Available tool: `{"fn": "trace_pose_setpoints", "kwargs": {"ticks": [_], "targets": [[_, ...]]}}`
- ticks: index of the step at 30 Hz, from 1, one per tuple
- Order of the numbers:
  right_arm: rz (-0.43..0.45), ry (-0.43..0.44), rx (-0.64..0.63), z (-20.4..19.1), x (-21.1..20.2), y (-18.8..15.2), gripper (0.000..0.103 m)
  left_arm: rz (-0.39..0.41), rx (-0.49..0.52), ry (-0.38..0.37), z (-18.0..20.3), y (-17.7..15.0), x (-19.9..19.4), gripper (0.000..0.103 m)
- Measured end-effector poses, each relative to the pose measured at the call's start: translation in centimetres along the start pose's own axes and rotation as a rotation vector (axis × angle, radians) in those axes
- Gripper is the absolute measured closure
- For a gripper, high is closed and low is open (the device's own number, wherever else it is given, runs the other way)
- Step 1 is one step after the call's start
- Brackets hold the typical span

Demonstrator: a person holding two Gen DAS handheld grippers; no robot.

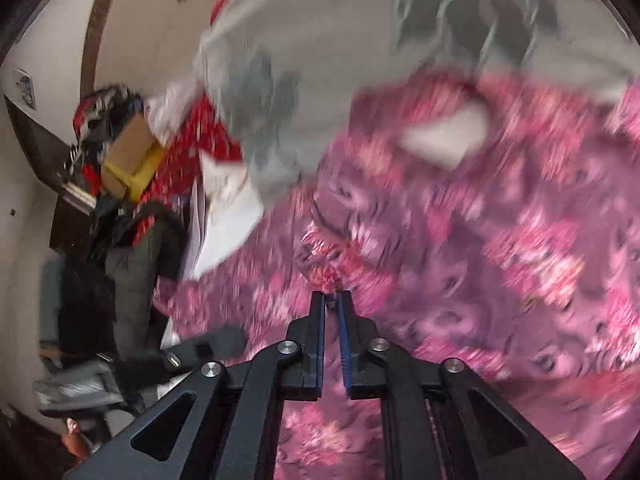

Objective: Fold small clothes

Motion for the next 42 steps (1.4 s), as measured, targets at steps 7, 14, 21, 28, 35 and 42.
{"fn": "trace_pose_setpoints", "kwargs": {"ticks": [7, 14, 21, 28, 35, 42], "targets": [[0.017, -0.025, -0.022, 2.0, -4.0, -3.5, 0.072, -0.088, -0.040, -0.045, 1.6, -0.3, 4.7, 0.038], [0.201, -0.134, 0.096, 8.3, -13.0, -3.0, 0.069, -0.029, -0.011, 0.040, 5.2, 1.2, 6.9, 0.101], [0.397, -0.242, 0.261, 15.8, -21.3, -2.4, 0.068, 0.213, 0.049, 0.148, 4.6, 1.3, -0.6, 0.100], [0.287, -0.276, 0.367, 19.8, -17.9, -0.5, 0.064, 0.106, -0.046, 0.168, 0.5, 0.1, 0.7, 0.100], [0.409, -0.318, 0.265, 19.1, -19.4, 0.3, 0.096, 0.017, -0.036, 0.189, -0.6, -1.5, 3.2, 0.098], [0.440, -0.393, 0.205, 17.6, -20.4, 0.2, 0.089, 0.120, -0.089, 0.098, -1.0, -1.8, -0.1, 0.098]]}}
Point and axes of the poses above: each gripper's, at about its wrist camera, not at the fingertips, and x roughly the way its jaws point, z to its right, y to its top, the point moved 3 cm from there along x, roughly the way its jaws point, and after that the axes turned 1 degree about y, right-handed, at the moved point
